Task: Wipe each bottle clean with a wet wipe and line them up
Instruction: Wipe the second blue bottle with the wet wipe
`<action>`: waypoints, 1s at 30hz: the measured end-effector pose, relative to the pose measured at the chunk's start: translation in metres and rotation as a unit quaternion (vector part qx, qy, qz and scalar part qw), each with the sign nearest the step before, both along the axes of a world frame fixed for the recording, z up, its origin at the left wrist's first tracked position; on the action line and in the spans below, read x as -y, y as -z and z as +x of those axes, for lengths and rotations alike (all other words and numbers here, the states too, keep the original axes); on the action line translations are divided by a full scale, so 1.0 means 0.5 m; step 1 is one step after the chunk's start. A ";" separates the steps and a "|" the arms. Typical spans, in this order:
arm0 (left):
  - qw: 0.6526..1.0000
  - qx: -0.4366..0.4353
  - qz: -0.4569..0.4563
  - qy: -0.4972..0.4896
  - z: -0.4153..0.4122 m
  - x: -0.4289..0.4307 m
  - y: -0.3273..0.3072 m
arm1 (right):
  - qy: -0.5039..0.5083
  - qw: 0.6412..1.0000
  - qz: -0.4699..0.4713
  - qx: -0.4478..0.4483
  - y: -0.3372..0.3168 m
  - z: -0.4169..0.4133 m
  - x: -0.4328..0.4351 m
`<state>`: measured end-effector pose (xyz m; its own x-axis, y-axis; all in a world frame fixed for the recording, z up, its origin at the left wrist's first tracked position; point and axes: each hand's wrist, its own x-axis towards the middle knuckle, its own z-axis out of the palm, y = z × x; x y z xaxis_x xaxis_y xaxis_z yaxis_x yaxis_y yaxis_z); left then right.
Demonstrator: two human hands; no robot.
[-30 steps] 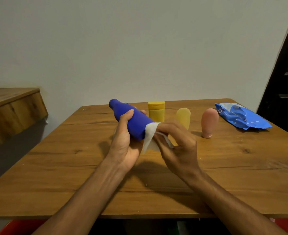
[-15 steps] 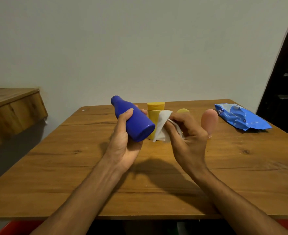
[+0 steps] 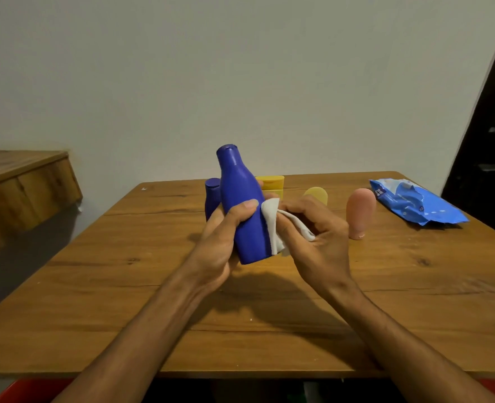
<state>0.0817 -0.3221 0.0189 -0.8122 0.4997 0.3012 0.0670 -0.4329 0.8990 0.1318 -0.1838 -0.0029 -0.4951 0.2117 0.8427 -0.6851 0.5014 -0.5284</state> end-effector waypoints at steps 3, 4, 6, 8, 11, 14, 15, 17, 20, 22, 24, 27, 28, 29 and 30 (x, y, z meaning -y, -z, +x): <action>0.993 -0.081 -0.090 0.009 -0.011 0.009 0.005 | 0.029 0.998 -0.056 0.012 0.000 -0.004 -0.007; 0.986 -0.115 -0.121 0.016 -0.014 0.011 0.005 | 0.037 0.997 -0.074 0.010 -0.001 -0.003 -0.010; 0.972 -0.164 -0.170 0.015 -0.013 0.014 0.000 | 0.057 0.994 -0.098 0.006 -0.006 -0.002 -0.017; 0.961 -0.197 -0.193 0.007 -0.011 0.014 -0.004 | 0.076 0.992 -0.101 0.003 -0.010 -0.002 -0.019; 0.949 -0.232 -0.214 -0.006 -0.008 0.017 -0.009 | 0.080 0.993 -0.091 -0.004 -0.009 -0.001 -0.015; 0.933 -0.260 -0.244 -0.032 -0.009 0.021 -0.008 | 0.079 0.993 -0.085 -0.006 -0.006 -0.001 -0.012; 0.930 -0.263 -0.252 -0.040 -0.011 0.022 -0.005 | 0.078 0.993 -0.086 -0.005 -0.006 -0.002 -0.011; 0.924 -0.267 -0.269 -0.059 -0.015 0.023 0.002 | 0.071 0.994 -0.088 -0.004 -0.006 -0.003 -0.011; 0.902 -0.293 -0.304 -0.093 -0.021 0.023 0.010 | 0.054 0.995 -0.085 -0.005 -0.005 -0.002 -0.010; 0.883 -0.318 -0.327 -0.111 -0.020 0.023 0.012 | 0.044 0.996 -0.080 -0.002 -0.006 0.000 -0.009; 0.871 -0.327 -0.346 -0.122 -0.019 0.021 0.015 | 0.035 0.997 -0.074 -0.001 -0.006 0.001 -0.008; 0.858 -0.325 -0.375 -0.133 -0.023 0.020 0.024 | 0.020 0.997 -0.071 0.009 -0.008 0.004 -0.005; 0.850 -0.328 -0.389 -0.139 -0.024 0.021 0.027 | 0.019 0.997 -0.071 0.014 -0.008 0.005 -0.004; 0.840 -0.332 -0.404 -0.144 -0.026 0.022 0.029 | 0.018 0.997 -0.072 0.019 -0.009 0.005 -0.003; 0.831 -0.335 -0.419 -0.149 -0.026 0.023 0.030 | 0.017 0.997 -0.076 0.023 -0.009 0.006 -0.003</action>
<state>0.0687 -0.3336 0.0039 -0.7278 0.5686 0.3835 0.6658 0.4520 0.5936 0.1350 -0.1825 0.0017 -0.5230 0.3520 0.7763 -0.6426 0.4355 -0.6304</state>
